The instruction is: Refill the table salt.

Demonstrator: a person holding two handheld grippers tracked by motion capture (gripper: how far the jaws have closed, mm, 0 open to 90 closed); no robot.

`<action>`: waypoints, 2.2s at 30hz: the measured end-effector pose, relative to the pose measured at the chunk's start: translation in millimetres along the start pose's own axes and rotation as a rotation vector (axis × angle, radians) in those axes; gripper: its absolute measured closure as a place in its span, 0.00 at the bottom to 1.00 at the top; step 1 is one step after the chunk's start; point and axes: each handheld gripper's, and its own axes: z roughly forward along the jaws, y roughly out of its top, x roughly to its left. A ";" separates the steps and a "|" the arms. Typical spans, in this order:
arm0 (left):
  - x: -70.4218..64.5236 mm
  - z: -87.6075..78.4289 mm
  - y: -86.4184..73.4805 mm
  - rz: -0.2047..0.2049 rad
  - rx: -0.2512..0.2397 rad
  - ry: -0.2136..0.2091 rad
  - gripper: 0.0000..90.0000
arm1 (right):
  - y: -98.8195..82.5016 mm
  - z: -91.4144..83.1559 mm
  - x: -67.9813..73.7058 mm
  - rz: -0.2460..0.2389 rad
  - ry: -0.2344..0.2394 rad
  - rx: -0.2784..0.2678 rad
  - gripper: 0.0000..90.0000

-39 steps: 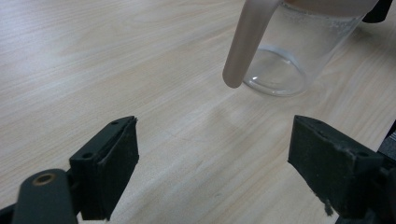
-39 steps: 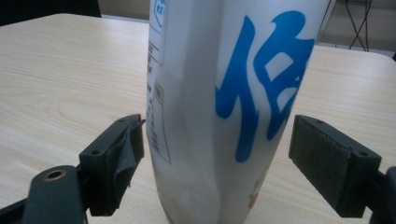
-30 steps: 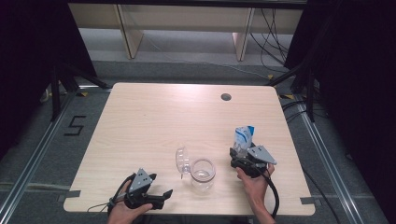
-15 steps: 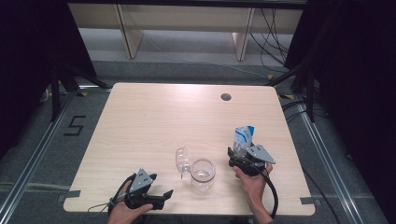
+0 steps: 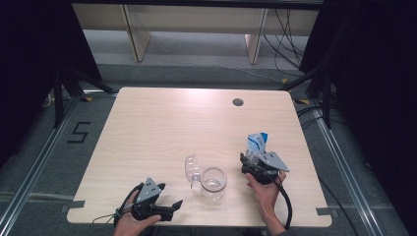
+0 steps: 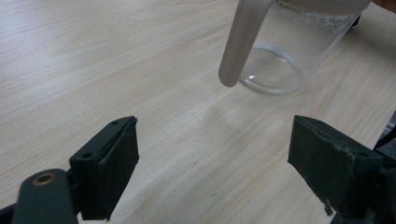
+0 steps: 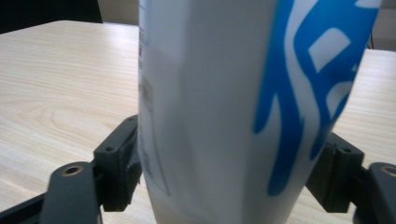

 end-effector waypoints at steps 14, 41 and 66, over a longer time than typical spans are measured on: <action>-0.5 0.1 0.4 0.003 0.003 0.004 0.17 | 1.0 1.8 1.3 0.019 -0.019 0.010 0.34; 1.3 -0.5 1.1 -0.008 -0.005 0.014 0.17 | 4.7 1.0 -7.4 0.027 0.065 0.046 0.44; 3.0 -2.0 1.9 0.022 0.006 0.015 0.17 | 15.7 -33.0 -8.6 -0.115 0.176 -0.035 0.45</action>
